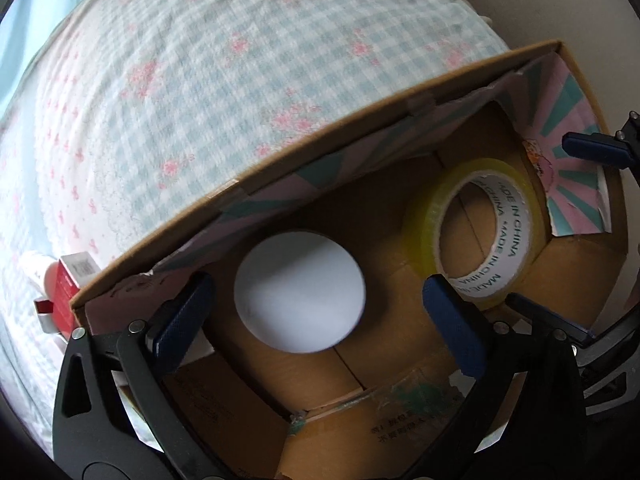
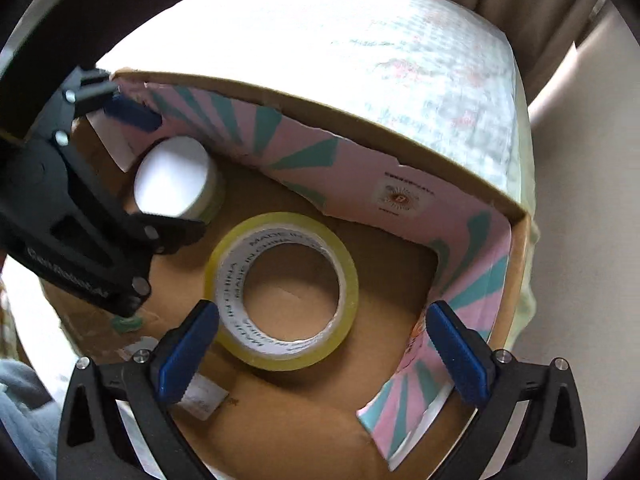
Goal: Organize rigid objects
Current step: 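Open both tools to drop jar and tape into the box, then lift both tools away from the box toward remaining items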
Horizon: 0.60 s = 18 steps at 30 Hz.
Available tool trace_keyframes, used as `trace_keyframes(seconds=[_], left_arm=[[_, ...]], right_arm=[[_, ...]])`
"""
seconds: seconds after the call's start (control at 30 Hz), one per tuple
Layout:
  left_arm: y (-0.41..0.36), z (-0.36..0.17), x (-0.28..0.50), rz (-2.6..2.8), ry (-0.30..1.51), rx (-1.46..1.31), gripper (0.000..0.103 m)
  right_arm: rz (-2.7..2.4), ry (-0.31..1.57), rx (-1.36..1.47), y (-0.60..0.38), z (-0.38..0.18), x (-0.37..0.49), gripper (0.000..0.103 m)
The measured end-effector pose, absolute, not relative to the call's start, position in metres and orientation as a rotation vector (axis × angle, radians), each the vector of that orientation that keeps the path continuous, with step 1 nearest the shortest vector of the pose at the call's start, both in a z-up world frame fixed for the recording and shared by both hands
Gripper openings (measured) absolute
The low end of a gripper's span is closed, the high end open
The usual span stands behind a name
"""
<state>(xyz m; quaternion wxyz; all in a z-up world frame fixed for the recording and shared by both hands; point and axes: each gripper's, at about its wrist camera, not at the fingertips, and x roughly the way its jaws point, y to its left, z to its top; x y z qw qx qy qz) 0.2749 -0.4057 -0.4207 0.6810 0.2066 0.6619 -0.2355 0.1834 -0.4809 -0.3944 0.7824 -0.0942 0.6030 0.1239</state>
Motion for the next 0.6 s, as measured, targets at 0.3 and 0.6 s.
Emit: trace_keyframes(seconds=[0.3,0.6], left_arm=[[-0.398,-0.4,0.267,-0.536,1.459,0.467,0.103],[-0.377,-0.347,0.265,-0.542,1.403,0.409,0.103]], right_arm=[[0.207,1.356,-0.245,-0.469,-0.382,0.166,0.103],[0.155,1.357,-0.241,-0.468,-0.343,0.146,0.103]])
